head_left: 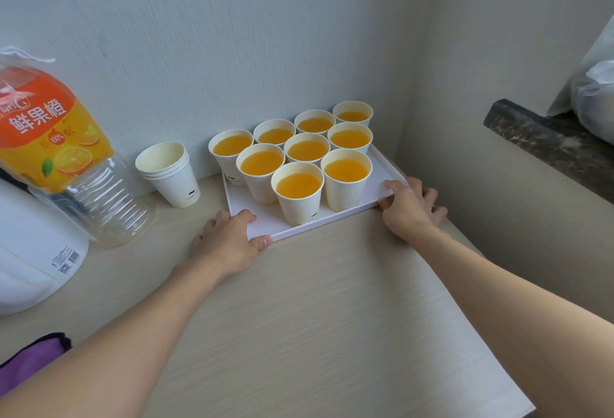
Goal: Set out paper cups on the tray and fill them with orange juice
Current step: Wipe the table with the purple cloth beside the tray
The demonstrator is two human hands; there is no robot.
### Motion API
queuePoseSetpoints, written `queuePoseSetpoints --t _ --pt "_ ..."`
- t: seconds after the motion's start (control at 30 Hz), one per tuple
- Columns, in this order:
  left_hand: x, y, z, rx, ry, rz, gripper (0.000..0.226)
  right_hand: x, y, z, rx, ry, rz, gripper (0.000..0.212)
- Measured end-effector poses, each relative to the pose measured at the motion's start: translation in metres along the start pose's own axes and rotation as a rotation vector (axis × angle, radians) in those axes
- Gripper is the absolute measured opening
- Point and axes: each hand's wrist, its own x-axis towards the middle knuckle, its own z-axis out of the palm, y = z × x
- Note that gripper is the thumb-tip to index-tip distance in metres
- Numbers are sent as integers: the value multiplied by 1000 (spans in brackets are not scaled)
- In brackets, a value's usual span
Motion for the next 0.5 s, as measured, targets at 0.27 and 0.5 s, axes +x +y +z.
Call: queuePoseSetpoints --t 0.27,0.5 --pt "0 -9 5 -71 21 25 62 -23 6 -2 130 121 12 52" --pt "-74 -44 -3 -311 336 62 33 -97 -33 2 252 129 -162 37"
